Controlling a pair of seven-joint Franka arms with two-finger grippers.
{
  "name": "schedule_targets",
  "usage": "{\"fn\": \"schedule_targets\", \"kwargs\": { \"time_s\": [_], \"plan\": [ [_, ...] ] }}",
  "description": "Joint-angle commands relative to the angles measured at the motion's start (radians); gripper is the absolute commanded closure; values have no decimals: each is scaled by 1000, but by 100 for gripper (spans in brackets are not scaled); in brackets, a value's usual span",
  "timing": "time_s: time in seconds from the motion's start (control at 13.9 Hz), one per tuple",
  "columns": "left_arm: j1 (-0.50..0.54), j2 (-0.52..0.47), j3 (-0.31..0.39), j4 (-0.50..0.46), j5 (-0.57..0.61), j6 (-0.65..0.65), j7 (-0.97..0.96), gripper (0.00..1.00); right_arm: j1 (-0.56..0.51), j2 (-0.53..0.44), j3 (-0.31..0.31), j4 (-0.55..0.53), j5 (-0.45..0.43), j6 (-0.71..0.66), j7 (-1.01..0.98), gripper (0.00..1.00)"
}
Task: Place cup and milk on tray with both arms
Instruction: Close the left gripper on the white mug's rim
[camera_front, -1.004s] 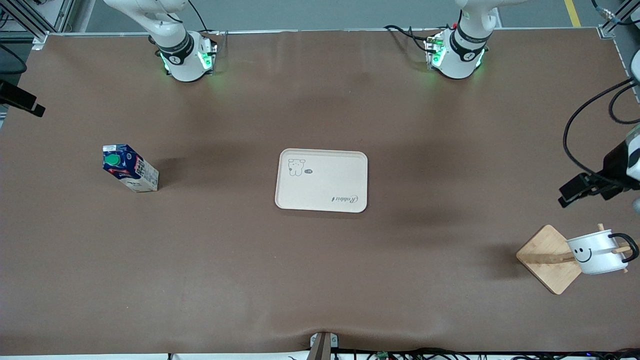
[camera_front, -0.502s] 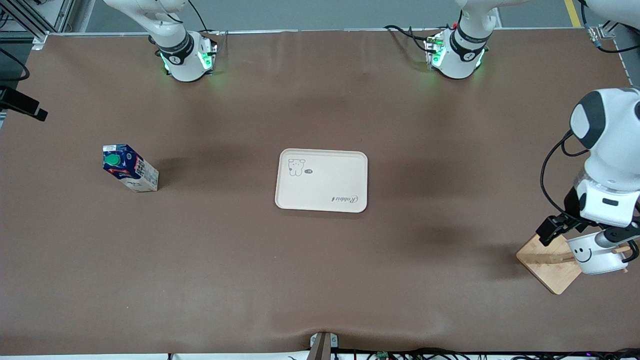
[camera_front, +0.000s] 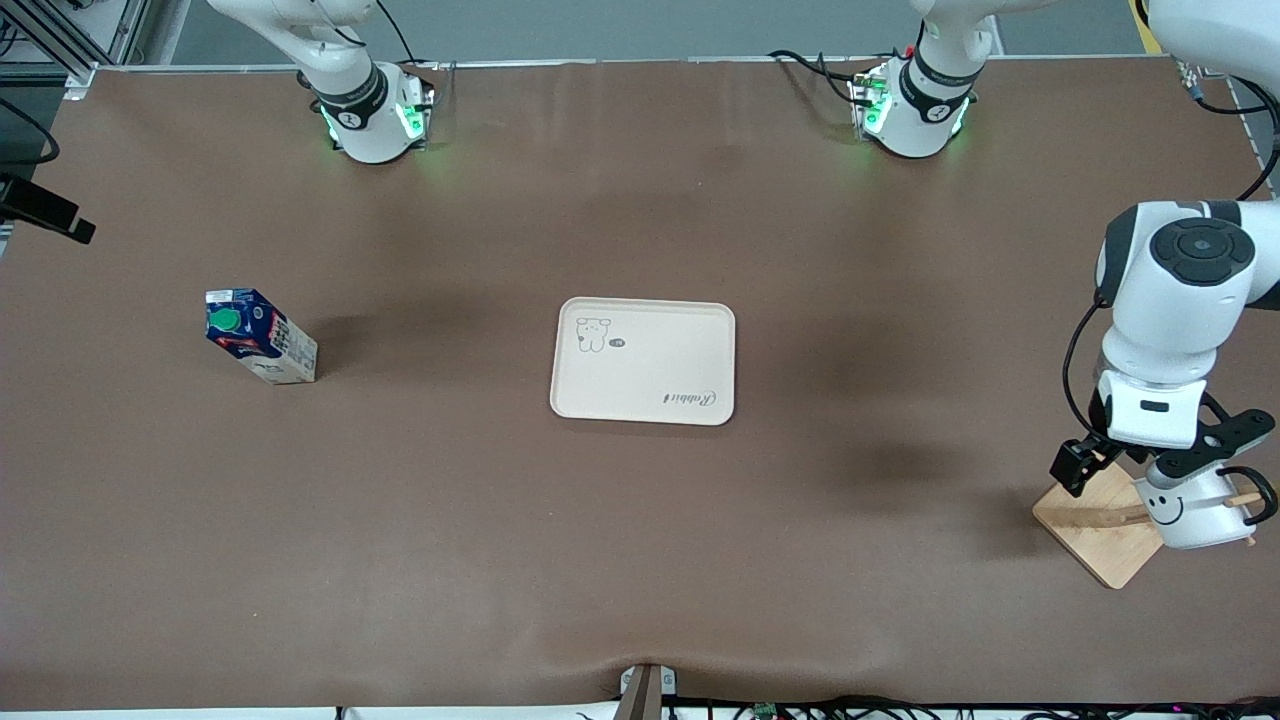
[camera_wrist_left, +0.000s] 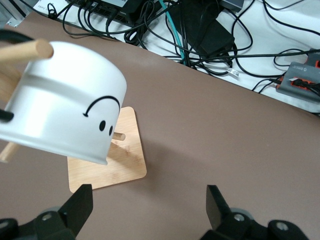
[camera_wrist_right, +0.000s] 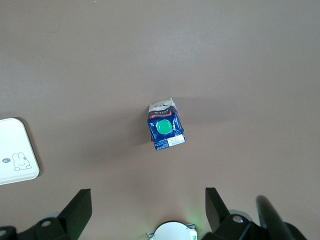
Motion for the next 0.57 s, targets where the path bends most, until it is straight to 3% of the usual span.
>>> {"fn": "schedule_targets", "kwargs": {
  "time_s": [0.0, 0.5],
  "plan": [
    [46, -21, -1, -44, 37, 84, -46, 0, -17, 1, 10, 2, 16, 3, 15, 0],
    [62, 5, 0, -32, 56, 135, -46, 0, -15, 1, 10, 2, 16, 3, 15, 0]
  ]
}}
